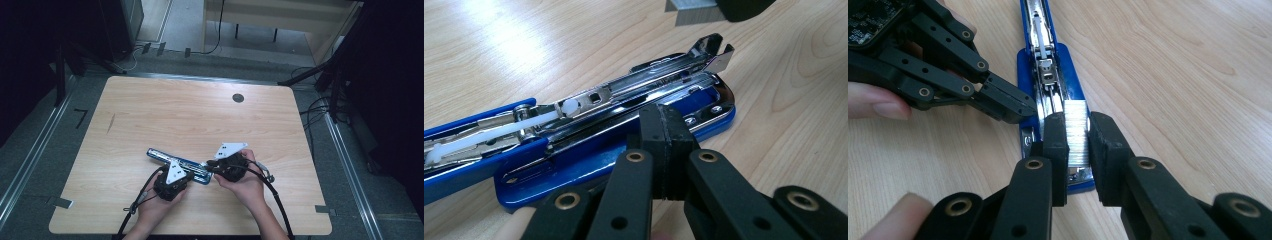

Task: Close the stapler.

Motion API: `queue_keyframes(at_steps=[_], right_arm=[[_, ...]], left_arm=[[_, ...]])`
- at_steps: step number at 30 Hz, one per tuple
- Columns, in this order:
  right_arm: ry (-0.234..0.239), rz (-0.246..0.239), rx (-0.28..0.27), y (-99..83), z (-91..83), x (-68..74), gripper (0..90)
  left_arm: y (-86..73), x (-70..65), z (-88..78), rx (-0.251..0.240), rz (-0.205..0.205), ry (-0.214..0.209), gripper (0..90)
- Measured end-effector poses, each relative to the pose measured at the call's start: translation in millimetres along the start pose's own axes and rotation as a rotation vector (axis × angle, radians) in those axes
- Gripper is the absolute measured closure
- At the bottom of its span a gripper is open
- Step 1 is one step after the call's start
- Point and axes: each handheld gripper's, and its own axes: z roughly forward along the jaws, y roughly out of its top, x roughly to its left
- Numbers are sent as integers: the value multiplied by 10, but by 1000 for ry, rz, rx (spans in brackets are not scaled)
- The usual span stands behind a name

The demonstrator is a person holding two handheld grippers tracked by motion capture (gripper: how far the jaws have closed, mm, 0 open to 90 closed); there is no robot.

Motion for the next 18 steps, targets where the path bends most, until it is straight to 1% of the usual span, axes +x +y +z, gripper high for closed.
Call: queue_keyframes(at_steps=[18], right_arm=[[37, -35, 40, 84, 160, 28, 798]], left_arm=[[0, 3, 0, -1, -6, 1, 900]])
